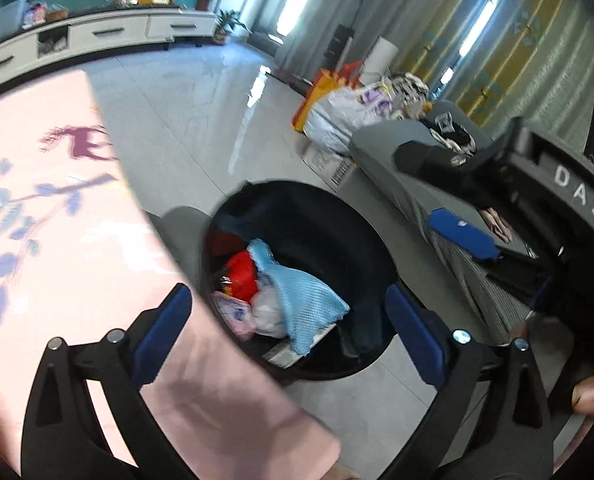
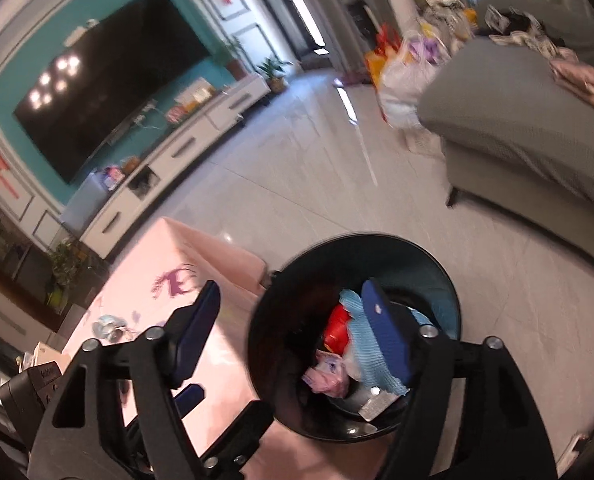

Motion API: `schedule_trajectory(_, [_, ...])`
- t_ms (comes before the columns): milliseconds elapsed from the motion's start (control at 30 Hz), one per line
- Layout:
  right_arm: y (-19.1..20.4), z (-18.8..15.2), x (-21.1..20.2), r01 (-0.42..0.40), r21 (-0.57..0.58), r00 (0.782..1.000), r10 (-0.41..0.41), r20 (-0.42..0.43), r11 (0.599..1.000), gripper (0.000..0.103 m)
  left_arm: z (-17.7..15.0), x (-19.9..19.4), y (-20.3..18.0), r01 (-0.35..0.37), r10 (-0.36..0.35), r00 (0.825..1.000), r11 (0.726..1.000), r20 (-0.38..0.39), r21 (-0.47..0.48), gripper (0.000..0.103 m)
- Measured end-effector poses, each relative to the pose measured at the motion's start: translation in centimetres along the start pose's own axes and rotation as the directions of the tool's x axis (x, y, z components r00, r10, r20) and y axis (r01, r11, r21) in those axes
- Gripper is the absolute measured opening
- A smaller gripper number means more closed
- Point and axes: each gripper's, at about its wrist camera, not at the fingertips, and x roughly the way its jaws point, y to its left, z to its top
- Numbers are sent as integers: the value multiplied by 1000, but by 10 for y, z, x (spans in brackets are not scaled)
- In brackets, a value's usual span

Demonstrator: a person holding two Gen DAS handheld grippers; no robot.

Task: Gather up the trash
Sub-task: 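Move both tools back from the bin to the table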

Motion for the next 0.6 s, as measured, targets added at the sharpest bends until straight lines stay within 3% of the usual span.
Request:
schedule_trajectory(167, [39,-4,-18,-95,-66,994,97,42,993,92,-7,-56,32,-74,78,994,996,80,-42,100])
schedule_trajectory(267, [66,-8,-23,-158,-125,986,164,38,979,98,-15,-96,55,-131,142,981,987,129,-89,100])
schedule_trajectory(467, [118,-22,-29,-216,-253,974,226,14,943,100,-43,-177,97,-252,287,930,953,231,-170,100])
schedule_trajectory(600, [151,-36,-32,-260,-323,963,270,-13,910,100,-67,-225,128,-340,401,867,910,298,-236,100])
